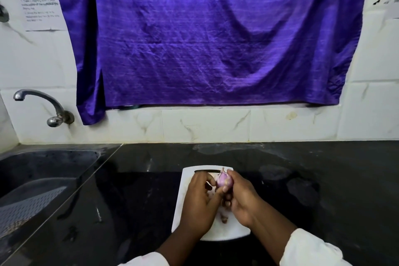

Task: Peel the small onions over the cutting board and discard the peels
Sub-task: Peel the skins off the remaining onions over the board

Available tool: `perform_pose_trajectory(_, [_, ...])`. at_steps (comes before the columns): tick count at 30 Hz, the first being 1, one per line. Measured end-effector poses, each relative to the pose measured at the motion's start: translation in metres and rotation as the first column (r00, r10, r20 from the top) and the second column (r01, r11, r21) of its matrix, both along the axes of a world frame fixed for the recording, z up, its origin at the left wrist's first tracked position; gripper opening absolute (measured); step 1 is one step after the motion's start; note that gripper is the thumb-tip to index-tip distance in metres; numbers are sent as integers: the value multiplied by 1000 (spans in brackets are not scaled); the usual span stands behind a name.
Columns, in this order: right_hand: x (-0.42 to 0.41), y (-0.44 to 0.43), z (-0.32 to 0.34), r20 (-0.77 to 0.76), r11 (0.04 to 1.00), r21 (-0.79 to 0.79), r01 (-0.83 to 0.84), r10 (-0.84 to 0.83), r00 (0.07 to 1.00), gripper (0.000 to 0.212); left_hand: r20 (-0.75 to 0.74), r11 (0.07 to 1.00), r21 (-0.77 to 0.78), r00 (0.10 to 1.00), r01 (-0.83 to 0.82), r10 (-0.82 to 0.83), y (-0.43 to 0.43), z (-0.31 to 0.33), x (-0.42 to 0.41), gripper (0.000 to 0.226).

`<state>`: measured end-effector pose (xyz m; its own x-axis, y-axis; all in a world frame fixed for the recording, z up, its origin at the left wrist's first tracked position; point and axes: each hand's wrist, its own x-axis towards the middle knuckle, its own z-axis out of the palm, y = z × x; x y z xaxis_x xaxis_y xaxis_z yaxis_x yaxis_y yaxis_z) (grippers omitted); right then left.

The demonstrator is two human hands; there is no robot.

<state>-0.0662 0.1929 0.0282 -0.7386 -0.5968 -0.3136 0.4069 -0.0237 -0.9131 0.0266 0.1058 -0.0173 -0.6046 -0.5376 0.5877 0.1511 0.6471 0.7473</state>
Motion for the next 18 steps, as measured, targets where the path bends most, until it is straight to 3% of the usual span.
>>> perform_pose_trajectory(3, [-4,1,-8,8,1000,-12,-15,15,1000,38,51,978,207,999,-28,18,0,-2,-1,22])
perform_pose_trajectory(6, [-1,2,-16,-79,996,-36,-81,78,994,52,43,963,270,999,11,-23,1,1,-2,13])
perform_pose_trajectory(9, [4,2,-19,-196,991,-23,-129,122,973,47,48,960,277,998,32,-47,0,7,-1,5])
perform_pose_trajectory(13, [7,2,-18,-332,995,-7,-97,89,939,41,134,999,27,990,38,-42,-4,18,5,14])
perform_pose_trajectory(18, [10,-1,-23,-475,999,18,-30,35,879,44,205,971,-234,973,-54,104,1,34,11,17])
